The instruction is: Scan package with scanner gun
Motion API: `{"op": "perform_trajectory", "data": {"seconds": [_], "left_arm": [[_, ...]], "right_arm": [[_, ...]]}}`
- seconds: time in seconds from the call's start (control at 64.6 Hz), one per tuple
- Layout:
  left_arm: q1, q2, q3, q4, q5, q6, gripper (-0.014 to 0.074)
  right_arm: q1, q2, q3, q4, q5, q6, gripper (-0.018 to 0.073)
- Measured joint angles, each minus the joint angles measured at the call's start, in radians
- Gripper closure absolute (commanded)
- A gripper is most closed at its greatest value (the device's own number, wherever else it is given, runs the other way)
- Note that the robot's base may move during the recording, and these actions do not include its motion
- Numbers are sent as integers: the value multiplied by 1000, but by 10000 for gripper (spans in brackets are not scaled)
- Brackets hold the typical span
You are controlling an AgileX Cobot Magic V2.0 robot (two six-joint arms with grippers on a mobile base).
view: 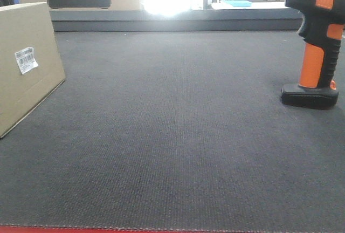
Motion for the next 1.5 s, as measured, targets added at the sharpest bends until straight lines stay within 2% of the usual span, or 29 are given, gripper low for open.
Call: {"op": "perform_trajectory", "data": {"seconds": [0.248, 0.418, 0.619, 0.867, 1.176, 1.3, 1.501], "left_arm": [[0, 0, 0, 0, 0, 0, 707], [0, 0, 0, 0, 0, 0, 707], [0, 0, 0, 0, 0, 0, 707], [0, 0, 0, 0, 0, 0, 707], [0, 0, 0, 0, -4, 0, 707], [0, 0, 0, 0, -4, 0, 707], [0, 0, 0, 0, -4, 0, 707]], "right_arm": [[-2, 0, 0, -12, 0, 0, 712], [-38, 0, 4, -25, -6, -27, 712], [-104, -25, 107, -4, -44, -56, 712], [-109, -168, 288, 63, -42, -58, 712], [-129, -189, 305, 41, -40, -60, 712], [-146, -189, 309, 37, -163, -96, 712], [-153, -189, 309, 37, -194, -100, 712]]}}
